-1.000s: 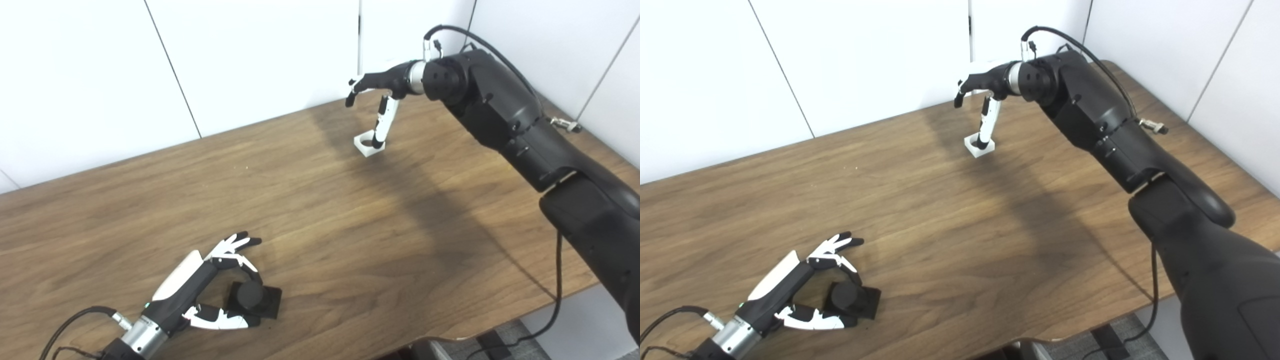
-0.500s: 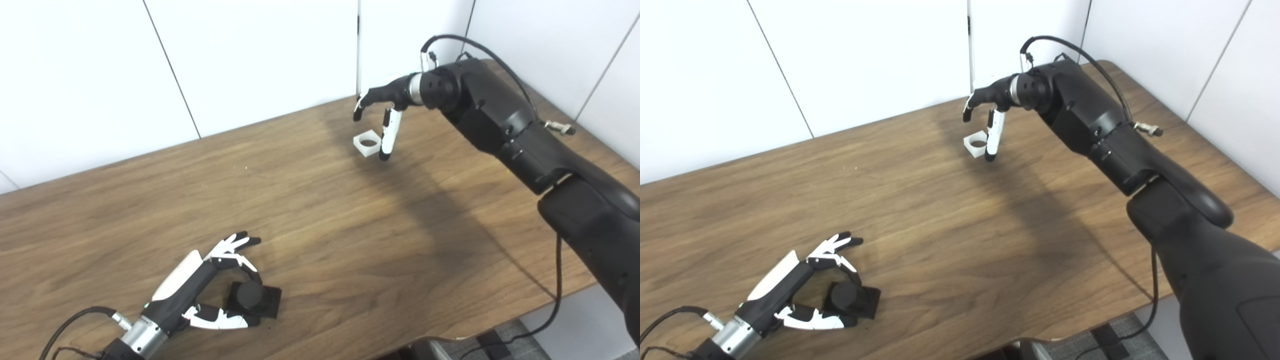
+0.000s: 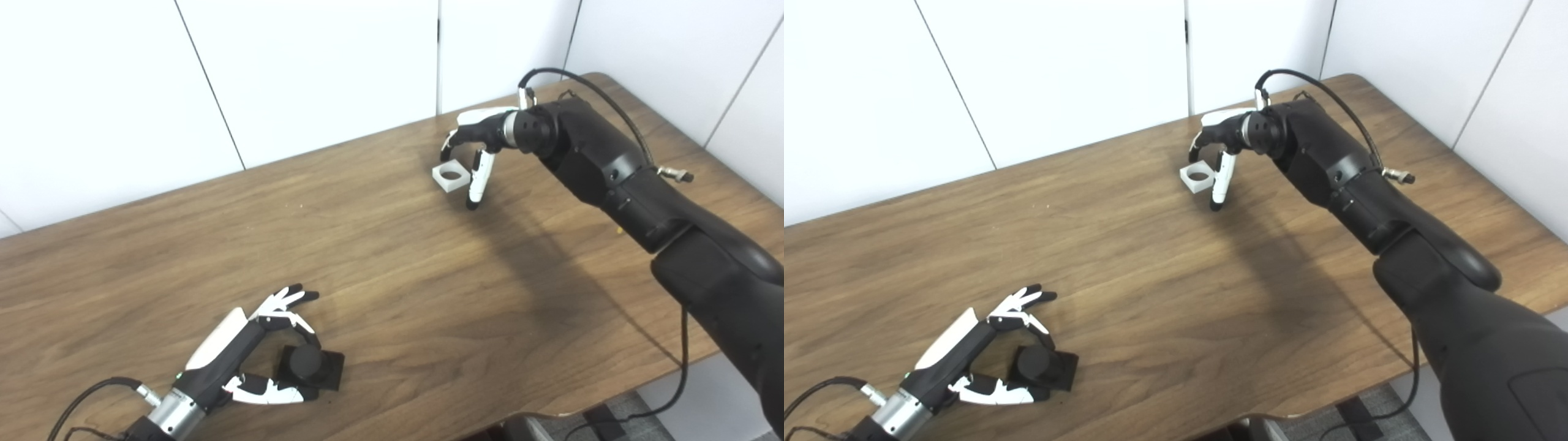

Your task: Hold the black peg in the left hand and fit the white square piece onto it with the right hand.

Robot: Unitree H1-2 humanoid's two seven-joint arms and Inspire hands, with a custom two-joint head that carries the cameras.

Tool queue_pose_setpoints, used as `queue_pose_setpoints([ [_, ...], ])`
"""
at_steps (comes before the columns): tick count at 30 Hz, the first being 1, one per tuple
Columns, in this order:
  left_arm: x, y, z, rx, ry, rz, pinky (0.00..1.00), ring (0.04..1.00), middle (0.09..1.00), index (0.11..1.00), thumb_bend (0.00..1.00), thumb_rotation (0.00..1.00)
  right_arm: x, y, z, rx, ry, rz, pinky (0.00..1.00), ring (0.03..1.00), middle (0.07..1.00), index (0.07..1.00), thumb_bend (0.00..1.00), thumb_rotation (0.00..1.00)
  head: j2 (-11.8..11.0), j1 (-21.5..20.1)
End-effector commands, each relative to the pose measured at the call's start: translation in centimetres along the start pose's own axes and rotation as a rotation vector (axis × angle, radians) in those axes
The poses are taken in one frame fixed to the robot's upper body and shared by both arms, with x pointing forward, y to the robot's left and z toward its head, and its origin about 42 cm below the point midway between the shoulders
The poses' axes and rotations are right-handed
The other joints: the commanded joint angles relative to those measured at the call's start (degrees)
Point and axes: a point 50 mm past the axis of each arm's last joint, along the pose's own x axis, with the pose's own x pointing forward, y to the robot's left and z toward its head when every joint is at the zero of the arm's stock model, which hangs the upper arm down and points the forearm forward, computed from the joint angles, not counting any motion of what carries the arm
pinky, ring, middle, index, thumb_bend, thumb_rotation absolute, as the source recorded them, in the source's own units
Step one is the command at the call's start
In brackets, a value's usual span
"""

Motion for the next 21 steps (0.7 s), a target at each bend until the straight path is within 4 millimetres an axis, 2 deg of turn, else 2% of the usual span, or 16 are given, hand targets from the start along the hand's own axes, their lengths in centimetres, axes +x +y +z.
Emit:
queue_pose_setpoints([
  [1,-0.2,0.5,-0.1,0.016,0.012,0.002,1.00,1.000,0.925,0.485,0.52,0.06,-0.7,-3.0,0.3,-0.012,-0.007,-0.096,0.99,0.991,0.991,0.856,0.90,0.24,0.08,-0.01],
  [10,-0.4,0.3,-0.1,0.015,0.017,-0.001,1.00,1.000,0.927,0.486,0.52,0.06,0.0,-1.6,-0.2,0.010,0.007,-0.077,0.99,0.995,0.990,0.854,0.90,0.25,0.29,0.24],
  [13,-0.5,0.3,-0.1,0.012,0.015,0.007,1.00,1.000,0.925,0.486,0.52,0.06,0.2,-0.9,-0.6,0.009,0.002,-0.106,0.98,0.975,0.972,0.836,0.85,0.23,0.59,0.46],
  [16,-0.5,0.3,-0.1,0.014,0.014,0.009,1.00,1.000,0.927,0.485,0.52,0.06,0.3,-0.1,-0.8,0.004,-0.010,-0.142,0.94,0.949,0.937,0.781,0.78,0.21,0.68,0.56],
  [21,-0.7,0.3,-0.2,0.014,0.021,0.005,1.00,1.000,0.930,0.486,0.52,0.06,0.6,0.8,-0.7,-0.005,-0.030,-0.167,0.91,0.928,0.914,0.741,0.75,0.22,0.85,0.76],
])
